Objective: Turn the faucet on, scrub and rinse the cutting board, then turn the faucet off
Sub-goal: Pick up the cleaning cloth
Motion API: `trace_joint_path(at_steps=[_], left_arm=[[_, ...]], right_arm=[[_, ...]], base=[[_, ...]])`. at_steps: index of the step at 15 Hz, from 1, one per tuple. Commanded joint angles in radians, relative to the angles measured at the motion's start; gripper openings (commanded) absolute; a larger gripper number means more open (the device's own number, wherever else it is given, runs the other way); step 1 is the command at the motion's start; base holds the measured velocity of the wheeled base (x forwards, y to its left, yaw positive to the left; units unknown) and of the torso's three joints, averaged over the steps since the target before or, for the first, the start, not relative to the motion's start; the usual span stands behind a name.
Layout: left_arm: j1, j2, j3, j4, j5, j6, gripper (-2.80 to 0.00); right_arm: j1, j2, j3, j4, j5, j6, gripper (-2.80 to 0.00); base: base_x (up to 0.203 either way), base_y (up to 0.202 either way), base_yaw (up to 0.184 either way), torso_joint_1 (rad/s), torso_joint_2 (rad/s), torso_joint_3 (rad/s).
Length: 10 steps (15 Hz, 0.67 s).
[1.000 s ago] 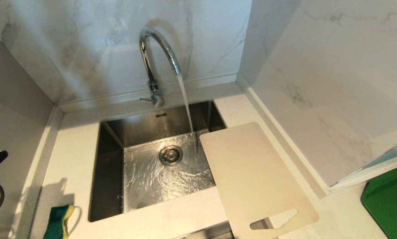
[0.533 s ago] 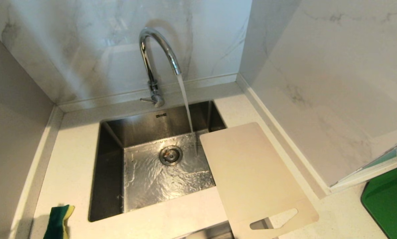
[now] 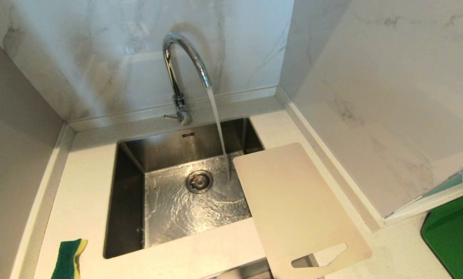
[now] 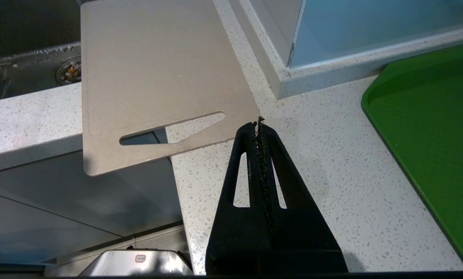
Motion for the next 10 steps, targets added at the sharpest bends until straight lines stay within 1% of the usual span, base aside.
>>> trace_joint_path(at_steps=[1, 4, 6, 8, 10], left_arm=[[-0.001, -0.036, 0.008, 0.001, -0.076, -0.012, -2.80], [-0.021, -0.036, 0.002, -0.002, -0.144, -0.009, -2.80], [-0.023, -0.036, 0.010, -0.033, -0.150, 0.001, -2.80], [-0.031, -0.036, 0.012, -0.071, -0.193, 0.002, -2.80], [-0.065, -0.035, 0.013, -0.069, -0.197, 0.008, -2.80]], right_arm=[[0.000, 0.002, 0.000, 0.000, -0.001, 0.000, -2.80], [0.000, 0.002, 0.000, 0.000, -0.001, 0.000, -2.80], [0.000, 0.002, 0.000, 0.000, -0.001, 0.000, -2.80], [0.000, 0.002, 0.000, 0.000, -0.001, 0.000, -2.80], [0.000, 0.002, 0.000, 0.000, -0.001, 0.000, -2.80]], base=[[0.000, 0.000, 0.000, 0.000, 0.00, 0.000], [0.000, 0.000, 0.000, 0.000, 0.00, 0.000], [0.000, 0.000, 0.000, 0.000, 0.00, 0.000], [0.000, 0.000, 0.000, 0.000, 0.00, 0.000], [0.000, 0.000, 0.000, 0.000, 0.00, 0.000]])
